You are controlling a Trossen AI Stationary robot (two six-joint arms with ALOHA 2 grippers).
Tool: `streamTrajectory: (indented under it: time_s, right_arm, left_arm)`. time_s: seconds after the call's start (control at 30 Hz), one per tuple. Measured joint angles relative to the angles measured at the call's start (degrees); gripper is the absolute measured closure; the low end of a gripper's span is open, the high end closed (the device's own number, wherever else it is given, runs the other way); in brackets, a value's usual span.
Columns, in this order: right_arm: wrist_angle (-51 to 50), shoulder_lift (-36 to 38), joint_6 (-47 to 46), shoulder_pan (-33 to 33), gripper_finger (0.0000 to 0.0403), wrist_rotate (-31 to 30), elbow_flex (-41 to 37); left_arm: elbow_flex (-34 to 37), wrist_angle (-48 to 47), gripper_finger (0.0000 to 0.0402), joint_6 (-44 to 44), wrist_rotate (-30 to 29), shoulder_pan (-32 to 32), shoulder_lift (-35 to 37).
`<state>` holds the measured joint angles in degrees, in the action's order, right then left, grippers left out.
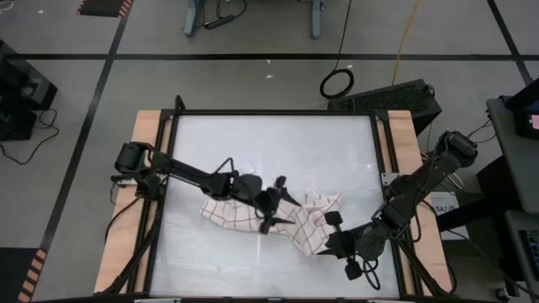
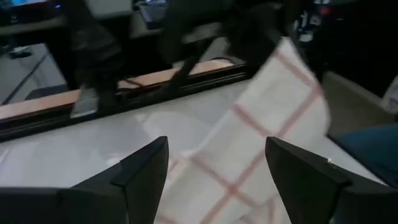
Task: Roll towel
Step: Fold the white checkered towel
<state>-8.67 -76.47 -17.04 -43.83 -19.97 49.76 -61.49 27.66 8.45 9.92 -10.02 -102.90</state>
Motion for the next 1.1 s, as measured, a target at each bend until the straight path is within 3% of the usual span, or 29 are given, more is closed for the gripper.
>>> streamTrajectory:
  time_s: [0.1,0.27,0.4,0.47,0.63,0.77,0.87,0.93,1.1]
  right_arm:
    - [0.8,0.0,1.5,0.0,0.0403,0.0,0.0]
    - [0.7,0.0,2.1,0.0,0.0403,0.1,0.0]
    - [0.4,0.0,1.2,0.0,0.0403,0.3,0.0]
    - [0.4,0.0,1.2,0.0,0.0403,0.3,0.0]
    - [-0.1,0.0,1.2,0.0,0.0403,0.3,0.0]
    - [-0.3,0.0,1.2,0.0,0.0403,0.3,0.0]
    - [-0.3,0.0,1.2,0.0,0.0403,0.1,0.0]
    - [-0.3,0.0,1.2,0.0,0.0403,0.1,0.0]
    - [-0.1,0.0,0.7,0.0,0.0403,-1.1,0.0]
  left_arm:
    - [-3.5,-3.4,0.0128,2.8,-3.1,-1.3,-2.2]
    - [-9.5,-20.6,0.0128,8.4,-14.6,0.8,-5.5]
    - [-11.3,-25.7,0.0128,9.3,-14.6,5.0,-6.8]
    - [-11.3,-27.5,0.0136,10.2,-11.9,7.1,-6.7]
    - [-11.3,-34.4,0.0208,11.3,2.6,10.4,-6.8]
    - [-11.3,-39.6,0.0302,11.9,3.0,10.3,-6.8]
    - [-11.2,-40.7,0.0381,11.3,-2.0,9.3,-6.4]
    - [-11.2,-40.7,0.0388,10.0,-4.7,8.7,-5.4]
    - [-11.3,-38.0,0.0363,7.5,-8.5,8.0,-4.9]
